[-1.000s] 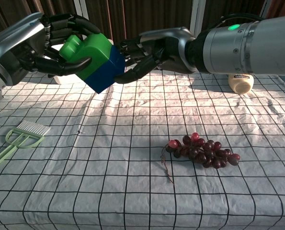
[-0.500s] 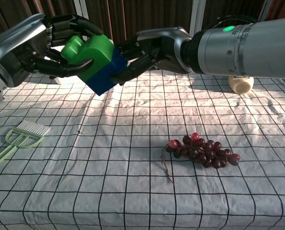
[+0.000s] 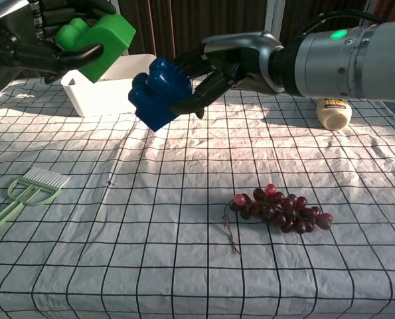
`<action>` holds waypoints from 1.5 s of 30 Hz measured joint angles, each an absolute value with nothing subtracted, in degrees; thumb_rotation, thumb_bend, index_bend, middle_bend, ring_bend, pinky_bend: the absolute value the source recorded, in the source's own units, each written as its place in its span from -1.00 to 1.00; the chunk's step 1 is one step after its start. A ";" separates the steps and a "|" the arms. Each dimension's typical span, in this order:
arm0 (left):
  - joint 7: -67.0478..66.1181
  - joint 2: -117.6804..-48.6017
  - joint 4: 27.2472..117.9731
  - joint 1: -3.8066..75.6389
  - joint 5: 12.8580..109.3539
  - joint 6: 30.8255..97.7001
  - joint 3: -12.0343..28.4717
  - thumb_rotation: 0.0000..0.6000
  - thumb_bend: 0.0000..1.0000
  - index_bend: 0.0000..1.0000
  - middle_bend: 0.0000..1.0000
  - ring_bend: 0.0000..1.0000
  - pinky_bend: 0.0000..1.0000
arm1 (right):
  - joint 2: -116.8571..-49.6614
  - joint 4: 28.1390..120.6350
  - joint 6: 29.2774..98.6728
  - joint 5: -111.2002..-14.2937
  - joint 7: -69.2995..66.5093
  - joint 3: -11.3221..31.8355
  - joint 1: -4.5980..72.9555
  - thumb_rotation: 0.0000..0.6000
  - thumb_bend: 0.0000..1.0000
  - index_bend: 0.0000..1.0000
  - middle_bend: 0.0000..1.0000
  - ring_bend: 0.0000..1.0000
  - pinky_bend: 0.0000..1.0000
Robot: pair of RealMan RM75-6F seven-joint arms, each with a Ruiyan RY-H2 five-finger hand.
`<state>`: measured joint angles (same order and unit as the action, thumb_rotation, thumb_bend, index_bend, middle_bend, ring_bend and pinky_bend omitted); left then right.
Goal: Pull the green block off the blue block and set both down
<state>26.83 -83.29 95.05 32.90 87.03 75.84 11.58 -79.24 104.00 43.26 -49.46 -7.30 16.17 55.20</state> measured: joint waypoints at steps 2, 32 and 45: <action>27.03 -82.19 95.14 32.50 86.81 76.35 11.95 1.00 0.19 0.22 0.40 0.48 0.76 | -78.09 103.95 43.47 -49.88 -6.53 15.57 54.69 1.00 -0.33 0.72 0.37 0.12 -0.44; 38.56 -91.44 63.58 29.67 82.76 60.49 2.42 1.00 -0.25 -1.00 -0.93 -1.00 -0.74 | -86.11 72.47 38.30 -59.06 -5.27 5.65 47.48 1.00 -0.43 -1.00 -0.67 -0.96 -0.92; 38.62 -86.09 70.92 28.42 84.54 64.03 2.14 1.00 -0.38 -1.00 -1.00 -1.00 -0.98 | -77.56 82.69 39.68 -64.01 -8.39 7.11 44.98 1.00 -0.54 -1.00 -0.97 -1.00 -1.00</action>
<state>38.62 -86.09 70.92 28.42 84.54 64.03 2.14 -77.56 82.69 39.68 -64.01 -8.39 7.11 44.98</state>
